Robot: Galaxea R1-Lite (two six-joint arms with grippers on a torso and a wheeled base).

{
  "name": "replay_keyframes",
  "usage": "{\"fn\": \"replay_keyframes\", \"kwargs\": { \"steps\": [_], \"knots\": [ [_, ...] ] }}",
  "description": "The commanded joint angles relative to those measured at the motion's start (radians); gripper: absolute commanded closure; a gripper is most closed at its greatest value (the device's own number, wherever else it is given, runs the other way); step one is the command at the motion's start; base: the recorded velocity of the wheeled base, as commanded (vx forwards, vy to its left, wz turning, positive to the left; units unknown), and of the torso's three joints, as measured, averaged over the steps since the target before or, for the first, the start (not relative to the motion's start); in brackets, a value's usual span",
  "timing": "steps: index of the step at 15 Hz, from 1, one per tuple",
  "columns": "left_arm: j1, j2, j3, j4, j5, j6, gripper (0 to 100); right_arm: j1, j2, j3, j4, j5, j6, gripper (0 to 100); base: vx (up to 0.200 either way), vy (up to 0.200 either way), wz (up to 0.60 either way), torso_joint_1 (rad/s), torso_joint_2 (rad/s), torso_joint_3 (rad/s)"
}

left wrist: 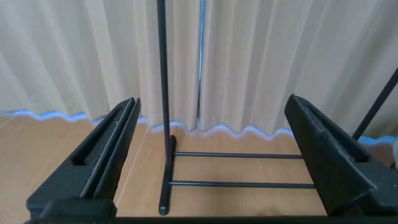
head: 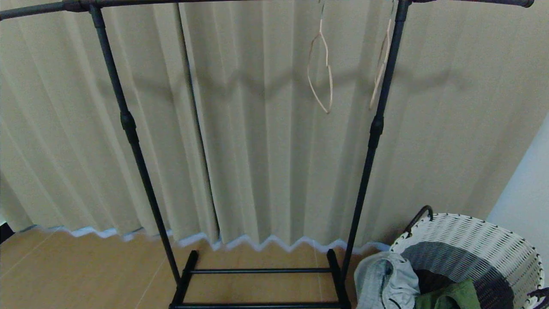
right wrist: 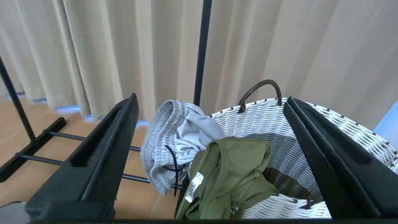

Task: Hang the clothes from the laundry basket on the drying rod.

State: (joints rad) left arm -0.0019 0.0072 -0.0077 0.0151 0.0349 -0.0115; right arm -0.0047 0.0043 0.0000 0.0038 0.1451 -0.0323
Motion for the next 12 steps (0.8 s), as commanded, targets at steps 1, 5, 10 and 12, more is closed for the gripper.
{"fn": "replay_keyframes", "kwargs": {
  "steps": [1,5,10,12],
  "knots": [
    [-0.001,0.002,0.000,0.000,0.000,-0.001,0,-0.001,0.000,0.000,-0.001,-0.001,0.000,0,0.000,0.000,0.00,0.000,0.00,0.000],
    [-0.001,0.002,0.000,0.000,0.000,-0.001,0,-0.001,0.000,0.000,-0.001,0.001,-0.001,0,0.000,0.000,0.00,0.000,0.00,0.000],
    [-0.001,0.002,0.000,0.000,0.000,-0.001,0,-0.001,0.000,0.000,-0.002,0.001,-0.003,0,0.200,0.000,0.00,0.003,0.00,0.003],
    [-0.001,0.002,0.000,0.000,0.000,-0.001,0,-0.001,0.000,0.000,-0.002,-0.001,0.000,0,0.100,0.000,0.00,-0.001,0.00,0.001]
  ]
}}
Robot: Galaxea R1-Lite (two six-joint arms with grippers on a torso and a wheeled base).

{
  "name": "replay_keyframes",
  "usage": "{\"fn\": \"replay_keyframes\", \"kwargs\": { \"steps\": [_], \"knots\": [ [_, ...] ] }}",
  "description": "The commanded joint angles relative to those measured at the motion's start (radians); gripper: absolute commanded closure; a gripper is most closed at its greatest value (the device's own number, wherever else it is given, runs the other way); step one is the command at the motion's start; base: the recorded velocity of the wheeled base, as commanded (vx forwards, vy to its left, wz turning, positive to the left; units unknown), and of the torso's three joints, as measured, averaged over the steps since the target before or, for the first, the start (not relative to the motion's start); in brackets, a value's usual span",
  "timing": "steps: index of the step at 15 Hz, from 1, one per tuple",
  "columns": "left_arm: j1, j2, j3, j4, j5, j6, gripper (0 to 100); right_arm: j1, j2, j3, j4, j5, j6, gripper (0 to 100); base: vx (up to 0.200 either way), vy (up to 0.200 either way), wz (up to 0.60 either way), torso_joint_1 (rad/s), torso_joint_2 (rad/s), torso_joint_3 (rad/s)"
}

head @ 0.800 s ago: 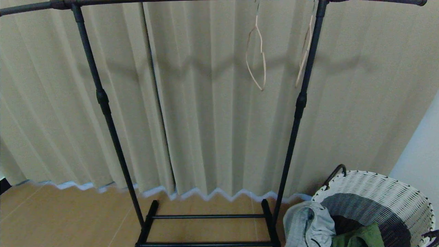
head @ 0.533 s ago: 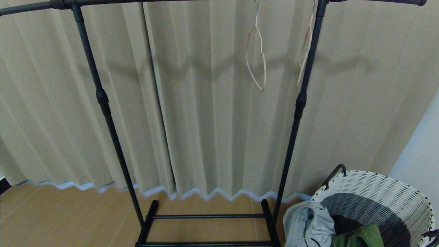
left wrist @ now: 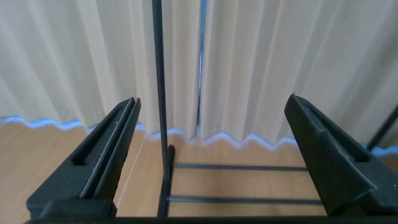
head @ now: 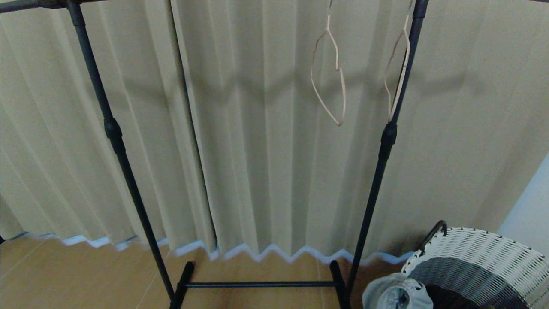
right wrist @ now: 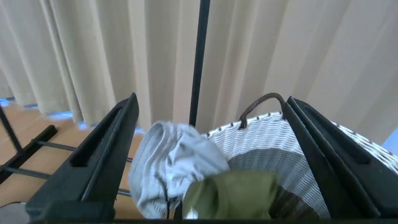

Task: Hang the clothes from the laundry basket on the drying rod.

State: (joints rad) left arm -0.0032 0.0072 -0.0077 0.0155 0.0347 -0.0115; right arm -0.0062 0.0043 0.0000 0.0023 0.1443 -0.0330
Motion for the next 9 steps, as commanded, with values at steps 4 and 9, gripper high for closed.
{"fn": "replay_keyframes", "kwargs": {
  "steps": [4,9],
  "knots": [
    [0.000,0.002,0.000,0.000,0.001,-0.001,0,0.000,0.000,-0.002,0.007,-0.028,-0.005,0,0.000,0.000,0.00,0.000,0.00,0.000],
    [0.000,0.002,0.000,0.000,-0.001,-0.001,0,-0.003,0.223,-0.087,0.130,-0.064,-0.157,0,0.000,0.000,0.00,0.000,0.00,0.000]
  ]
}}
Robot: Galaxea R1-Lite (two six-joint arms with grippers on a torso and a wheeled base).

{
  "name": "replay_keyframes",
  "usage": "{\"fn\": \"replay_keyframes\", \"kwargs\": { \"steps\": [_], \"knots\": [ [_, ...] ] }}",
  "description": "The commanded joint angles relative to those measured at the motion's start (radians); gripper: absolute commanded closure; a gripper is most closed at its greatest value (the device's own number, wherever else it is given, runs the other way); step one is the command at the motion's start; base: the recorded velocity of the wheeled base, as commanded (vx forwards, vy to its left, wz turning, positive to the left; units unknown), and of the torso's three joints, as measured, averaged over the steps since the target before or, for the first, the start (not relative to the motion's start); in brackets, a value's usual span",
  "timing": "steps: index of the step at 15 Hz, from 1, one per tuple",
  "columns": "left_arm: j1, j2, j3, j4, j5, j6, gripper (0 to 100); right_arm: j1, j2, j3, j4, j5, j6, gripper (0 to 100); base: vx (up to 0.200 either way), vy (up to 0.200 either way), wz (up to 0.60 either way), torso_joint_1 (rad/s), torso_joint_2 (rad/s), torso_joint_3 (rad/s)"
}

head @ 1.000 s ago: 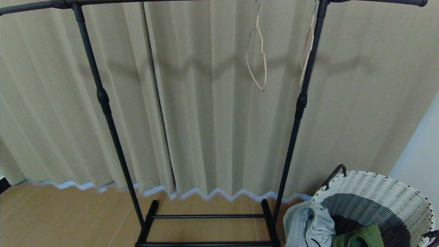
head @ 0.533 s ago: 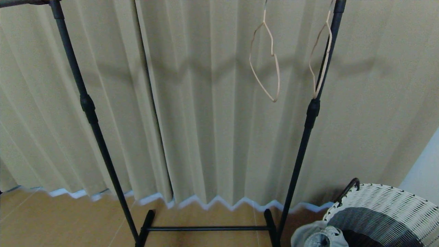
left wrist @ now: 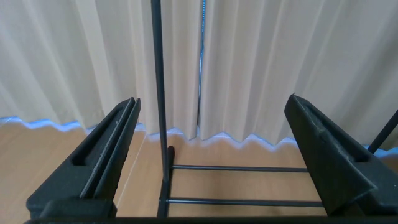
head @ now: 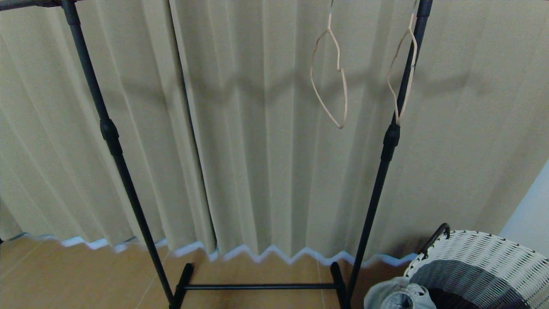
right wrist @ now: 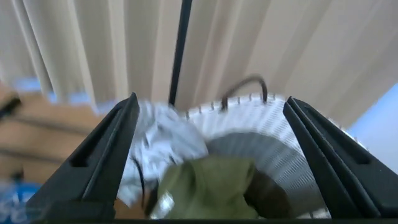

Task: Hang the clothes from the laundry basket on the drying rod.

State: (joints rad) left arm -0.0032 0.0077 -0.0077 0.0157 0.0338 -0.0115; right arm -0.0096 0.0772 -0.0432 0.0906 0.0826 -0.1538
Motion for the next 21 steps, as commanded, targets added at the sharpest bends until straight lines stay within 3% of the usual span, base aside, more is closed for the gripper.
{"fn": "replay_keyframes", "kwargs": {
  "steps": [1,5,10,14,21],
  "knots": [
    [0.000,0.002,0.000,0.001,0.000,-0.001,0,0.002,0.230,-0.066,0.057,-0.014,-0.099,0,0.000,0.000,0.00,0.000,0.00,0.000],
    [0.000,0.002,0.000,0.001,-0.002,-0.001,0,-0.006,0.573,-0.075,0.060,-0.139,-0.305,0,0.000,0.000,0.00,0.000,0.00,0.000],
    [0.000,0.002,0.000,0.001,-0.002,-0.001,0,0.007,0.946,-0.078,-0.038,-0.144,-0.466,0,0.000,0.000,0.00,0.000,0.00,0.000],
    [0.000,0.002,0.000,0.001,-0.002,-0.001,0,0.007,1.208,-0.081,-0.189,-0.153,-0.506,0,0.000,0.000,0.00,0.000,0.00,0.000],
    [0.000,0.002,0.000,0.001,-0.002,-0.002,0,0.007,1.328,-0.087,-0.198,-0.182,-0.536,0,0.000,0.000,0.00,0.000,0.00,0.000]
  ]
}}
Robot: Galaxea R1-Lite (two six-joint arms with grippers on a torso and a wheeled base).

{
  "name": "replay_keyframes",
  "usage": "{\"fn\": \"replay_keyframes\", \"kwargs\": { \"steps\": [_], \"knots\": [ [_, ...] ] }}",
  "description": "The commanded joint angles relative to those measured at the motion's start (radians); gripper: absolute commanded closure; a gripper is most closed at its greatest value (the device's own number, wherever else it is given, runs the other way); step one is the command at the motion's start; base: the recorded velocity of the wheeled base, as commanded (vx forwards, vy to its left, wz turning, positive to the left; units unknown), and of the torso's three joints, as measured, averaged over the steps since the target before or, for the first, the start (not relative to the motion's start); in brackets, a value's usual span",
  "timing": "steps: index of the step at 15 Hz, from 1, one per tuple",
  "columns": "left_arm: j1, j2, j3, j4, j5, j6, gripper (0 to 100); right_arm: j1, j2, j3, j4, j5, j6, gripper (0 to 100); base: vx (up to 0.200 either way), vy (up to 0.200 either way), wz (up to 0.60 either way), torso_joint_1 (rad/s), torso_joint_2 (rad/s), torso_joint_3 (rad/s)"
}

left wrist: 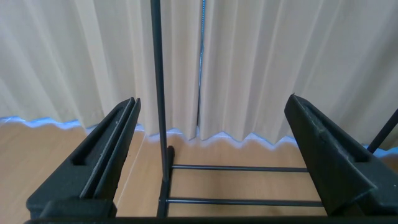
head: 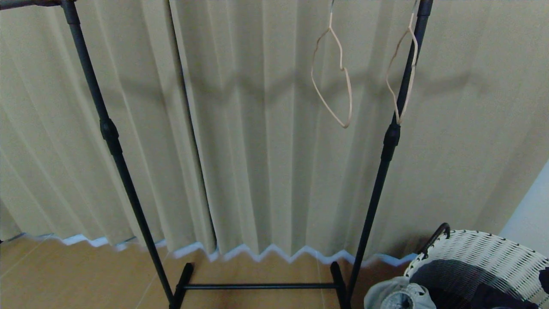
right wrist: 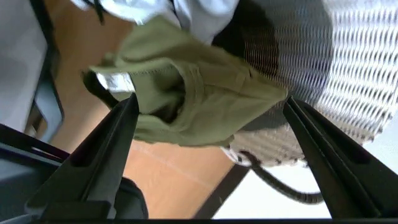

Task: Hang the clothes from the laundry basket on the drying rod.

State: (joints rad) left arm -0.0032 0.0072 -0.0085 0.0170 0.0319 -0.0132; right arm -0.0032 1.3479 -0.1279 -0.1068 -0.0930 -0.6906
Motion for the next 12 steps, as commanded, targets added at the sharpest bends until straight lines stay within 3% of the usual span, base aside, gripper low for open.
{"fn": "replay_keyframes", "kwargs": {
  "steps": [1,9,10,12],
  "knots": [
    [0.000,0.000,-0.001,0.000,0.000,-0.001,0,-0.001,0.105,-0.009,-0.024,-0.045,0.002,0,0.000,0.000,0.00,0.000,0.00,0.000],
    [0.000,0.000,-0.001,0.000,0.000,-0.002,0,-0.011,0.223,-0.015,-0.159,-0.117,0.002,0,0.000,0.000,0.00,0.000,0.00,0.000],
    [0.000,0.000,-0.001,0.000,0.000,-0.002,0,-0.011,0.224,-0.015,-0.169,-0.117,0.002,100,0.000,0.000,0.00,0.000,0.00,0.000],
    [0.000,0.000,-0.001,0.000,0.000,-0.004,0,-0.012,0.221,-0.015,-0.180,-0.120,0.002,100,0.000,0.000,0.00,0.000,0.00,0.000]
  ]
}}
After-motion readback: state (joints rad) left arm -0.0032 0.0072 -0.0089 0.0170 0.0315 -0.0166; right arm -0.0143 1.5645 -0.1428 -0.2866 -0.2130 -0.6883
